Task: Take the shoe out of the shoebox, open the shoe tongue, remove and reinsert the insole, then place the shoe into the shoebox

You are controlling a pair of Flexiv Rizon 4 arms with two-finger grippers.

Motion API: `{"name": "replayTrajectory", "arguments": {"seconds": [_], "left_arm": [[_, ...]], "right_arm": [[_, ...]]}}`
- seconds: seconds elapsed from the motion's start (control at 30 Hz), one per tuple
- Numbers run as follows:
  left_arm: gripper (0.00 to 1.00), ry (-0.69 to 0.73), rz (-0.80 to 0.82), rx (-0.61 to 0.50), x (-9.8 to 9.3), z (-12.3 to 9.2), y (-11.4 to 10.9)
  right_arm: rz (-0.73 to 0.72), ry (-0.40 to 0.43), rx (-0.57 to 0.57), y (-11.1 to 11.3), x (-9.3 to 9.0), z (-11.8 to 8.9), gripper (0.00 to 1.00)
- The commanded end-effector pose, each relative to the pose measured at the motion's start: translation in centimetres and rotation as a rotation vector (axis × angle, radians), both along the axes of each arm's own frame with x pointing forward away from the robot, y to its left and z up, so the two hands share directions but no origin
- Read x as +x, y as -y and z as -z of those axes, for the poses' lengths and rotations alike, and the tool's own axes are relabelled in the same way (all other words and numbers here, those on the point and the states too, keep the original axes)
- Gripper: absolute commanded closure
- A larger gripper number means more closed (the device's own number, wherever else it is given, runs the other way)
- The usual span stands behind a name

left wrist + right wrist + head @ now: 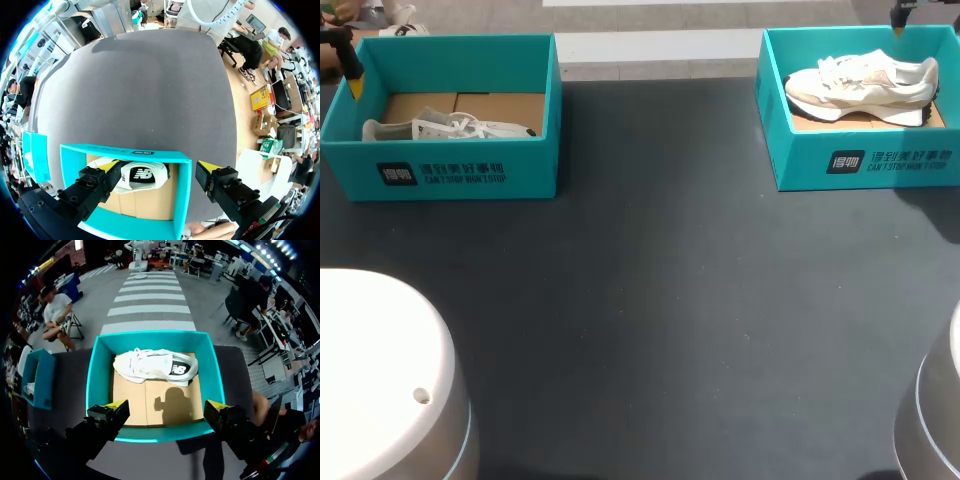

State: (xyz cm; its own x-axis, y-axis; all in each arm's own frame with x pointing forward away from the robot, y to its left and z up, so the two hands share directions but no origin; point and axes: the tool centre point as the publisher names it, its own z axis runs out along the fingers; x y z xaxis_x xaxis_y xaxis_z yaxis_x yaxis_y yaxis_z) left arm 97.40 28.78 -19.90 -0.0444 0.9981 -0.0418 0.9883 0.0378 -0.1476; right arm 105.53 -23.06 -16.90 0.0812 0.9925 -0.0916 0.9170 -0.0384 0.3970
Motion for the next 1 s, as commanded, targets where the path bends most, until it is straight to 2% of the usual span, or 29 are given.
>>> {"name": "replayTrajectory", "arguments": {"seconds": [0.03, 0.37, 0.63, 0.77, 0.9, 0.97, 1.0], "left_arm": [[0.0, 0.002, 0.0, 0.001, 0.0, 0.0, 0.0], [0.0, 0.002, 0.0, 0.001, 0.0, 0.0, 0.0], [0.0, 0.002, 0.0, 0.001, 0.0, 0.0, 0.0], [0.0, 0.002, 0.0, 0.001, 0.0, 0.0, 0.0], [0.0, 0.002, 0.0, 0.001, 0.0, 0.0, 0.0], [0.0, 0.002, 0.0, 0.001, 0.0, 0.0, 0.0], [0.0, 0.002, 0.0, 0.001, 0.0, 0.0, 0.0]], "right_arm": [[0.026, -0.088, -0.004, 0.8, 4.5, 0.4, 0.0], [0.145, -0.186, -0.025, 5.1, 8.2, 3.3, 0.0], [0.241, -0.244, 0.007, 6.7, 9.0, 6.4, 0.0], [0.25, -0.236, 0.007, 6.8, 9.5, 7.4, 0.14], [0.266, -0.222, -0.006, 7.3, 10.1, 8.7, 0.2], [0.275, -0.208, -0.017, 7.5, 10.4, 9.1, 0.36], [0.288, -0.198, -0.021, 7.6, 10.5, 9.4, 0.33]]}}
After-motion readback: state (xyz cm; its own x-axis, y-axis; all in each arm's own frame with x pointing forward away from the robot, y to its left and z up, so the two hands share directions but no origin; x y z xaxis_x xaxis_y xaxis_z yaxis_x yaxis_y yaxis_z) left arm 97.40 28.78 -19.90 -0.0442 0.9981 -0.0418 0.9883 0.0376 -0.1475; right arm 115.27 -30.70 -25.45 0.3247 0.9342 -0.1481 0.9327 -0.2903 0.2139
